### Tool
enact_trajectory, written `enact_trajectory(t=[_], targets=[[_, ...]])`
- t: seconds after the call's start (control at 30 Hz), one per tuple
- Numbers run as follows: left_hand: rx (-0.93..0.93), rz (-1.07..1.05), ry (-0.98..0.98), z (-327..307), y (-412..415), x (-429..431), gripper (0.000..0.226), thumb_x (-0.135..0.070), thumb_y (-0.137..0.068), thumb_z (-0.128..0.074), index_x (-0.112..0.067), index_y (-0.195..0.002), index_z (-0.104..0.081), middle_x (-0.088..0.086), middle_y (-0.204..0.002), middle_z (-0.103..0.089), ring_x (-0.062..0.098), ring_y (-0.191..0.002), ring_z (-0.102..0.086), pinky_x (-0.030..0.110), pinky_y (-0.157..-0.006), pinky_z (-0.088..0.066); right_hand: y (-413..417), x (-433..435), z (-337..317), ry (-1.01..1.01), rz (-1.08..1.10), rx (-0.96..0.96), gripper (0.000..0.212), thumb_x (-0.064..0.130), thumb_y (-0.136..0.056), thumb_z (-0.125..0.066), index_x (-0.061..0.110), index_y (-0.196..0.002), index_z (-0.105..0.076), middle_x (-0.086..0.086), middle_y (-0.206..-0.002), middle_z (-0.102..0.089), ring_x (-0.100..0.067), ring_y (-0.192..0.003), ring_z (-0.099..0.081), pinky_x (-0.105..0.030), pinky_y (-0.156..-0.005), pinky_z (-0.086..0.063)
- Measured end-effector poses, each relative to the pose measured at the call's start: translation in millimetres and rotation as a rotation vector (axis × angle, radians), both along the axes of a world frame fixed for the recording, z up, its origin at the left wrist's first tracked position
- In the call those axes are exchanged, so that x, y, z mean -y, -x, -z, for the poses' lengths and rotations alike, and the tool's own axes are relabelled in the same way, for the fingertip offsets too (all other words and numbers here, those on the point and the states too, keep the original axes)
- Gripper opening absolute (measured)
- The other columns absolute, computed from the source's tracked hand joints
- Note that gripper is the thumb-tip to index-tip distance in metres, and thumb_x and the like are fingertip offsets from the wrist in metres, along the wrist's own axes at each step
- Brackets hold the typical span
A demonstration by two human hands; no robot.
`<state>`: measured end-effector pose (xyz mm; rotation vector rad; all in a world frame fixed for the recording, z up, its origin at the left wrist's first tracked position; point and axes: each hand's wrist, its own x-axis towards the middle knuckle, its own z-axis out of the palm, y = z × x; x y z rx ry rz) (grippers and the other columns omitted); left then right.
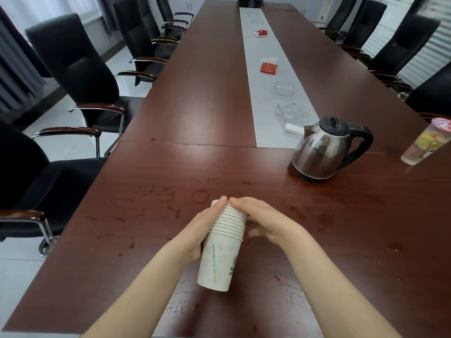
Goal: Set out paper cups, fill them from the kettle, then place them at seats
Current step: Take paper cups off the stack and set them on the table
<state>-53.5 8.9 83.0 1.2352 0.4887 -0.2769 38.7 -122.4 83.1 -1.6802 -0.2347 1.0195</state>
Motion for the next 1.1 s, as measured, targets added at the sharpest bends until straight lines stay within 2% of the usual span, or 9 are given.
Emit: enact_trajectory(t=[0.03,0.13,0.27,0.33,0.5,0.77,0.9,1.1], targets=[[0.004,0.001,0.003,0,0,0,0.06,-0.058,-0.078,-0.054,-0.008,-0.11,-0.067,0.014,-0.093,-0.073,0.025,-0.08,-0.07,0.033,-0.068,-0.057,0,0,0,-0.007,0.018,0.038,0.038,0.058,-0.071,-0.069,0.027,-0.093,-0.068,0.008,-0.096,-0.069,-0.014,-0.097,-0.062,-0.036,-0.083,-0.049],[-0.001,0.002,-0.006,1,-1,1,0.058,-0.056,-0.08,-0.056,-0.006,-0.109,-0.067,0.015,-0.091,-0.072,0.026,-0.079,-0.07,0.034,-0.07,-0.057,-3,0,-2,-0.046,0.041,0.126,0.009,0.034,-0.084,-0.069,0.026,-0.079,-0.068,0.017,-0.081,-0.067,-0.002,-0.084,-0.058,-0.022,-0.075,-0.039],[-0.043,0.002,0.001,3,-2,1,0.056,-0.053,-0.08,-0.059,-0.006,-0.109,-0.067,0.012,-0.087,-0.073,0.024,-0.075,-0.07,0.033,-0.066,-0.056,-7,1,-2,-0.09,0.022,0.155,0.021,0.017,-0.086,-0.068,0.026,-0.068,-0.074,0.012,-0.076,-0.071,-0.006,-0.083,-0.061,-0.026,-0.083,-0.045],[-0.06,-0.004,-0.003,4,-2,1,0.052,-0.051,-0.084,-0.058,-0.006,-0.108,-0.067,0.012,-0.085,-0.073,0.023,-0.073,-0.071,0.031,-0.063,-0.056,-8,0,0,-0.084,0.01,0.168,0.019,0.016,-0.086,-0.068,0.024,-0.07,-0.074,0.011,-0.075,-0.071,-0.006,-0.082,-0.062,-0.027,-0.083,-0.046],[-0.09,-0.04,-0.019,5,-2,2,0.05,-0.048,-0.087,-0.059,-0.005,-0.11,-0.066,0.013,-0.084,-0.074,0.024,-0.07,-0.071,0.029,-0.059,-0.055,-9,-3,-1,-0.065,0.03,0.215,0.016,0.012,-0.086,-0.068,0.019,-0.072,-0.07,0.01,-0.071,-0.067,-0.002,-0.071,-0.058,-0.018,-0.071,-0.045],[-0.136,-0.085,-0.048,12,-7,5,0.053,-0.047,-0.087,-0.059,0.003,-0.105,-0.067,0.019,-0.085,-0.073,0.027,-0.069,-0.07,0.029,-0.059,-0.055,-12,-6,-3,-0.007,0.03,0.22,0.02,0.01,-0.088,-0.065,0.015,-0.069,-0.067,0.004,-0.071,-0.062,-0.004,-0.069,-0.053,-0.019,-0.068,-0.042],[-0.166,-0.104,-0.08,20,-11,3,0.054,-0.049,-0.086,-0.061,0.0,-0.106,-0.067,0.018,-0.089,-0.073,0.028,-0.075,-0.071,0.033,-0.068,-0.056,-11,-8,-5,0.021,0.033,0.256,0.02,0.01,-0.089,-0.064,0.015,-0.069,-0.065,0.003,-0.072,-0.06,-0.004,-0.068,-0.052,-0.017,-0.066,-0.043],[-0.192,-0.106,-0.111,22,-18,1,0.056,-0.052,-0.084,-0.062,-0.001,-0.108,-0.066,0.018,-0.094,-0.073,0.031,-0.082,-0.071,0.039,-0.079,-0.058,-12,-12,-5,0.039,0.072,0.32,0.021,0.012,-0.09,-0.063,0.015,-0.069,-0.064,-0.004,-0.084,-0.062,-0.012,-0.078,-0.052,-0.024,-0.068,-0.042]])
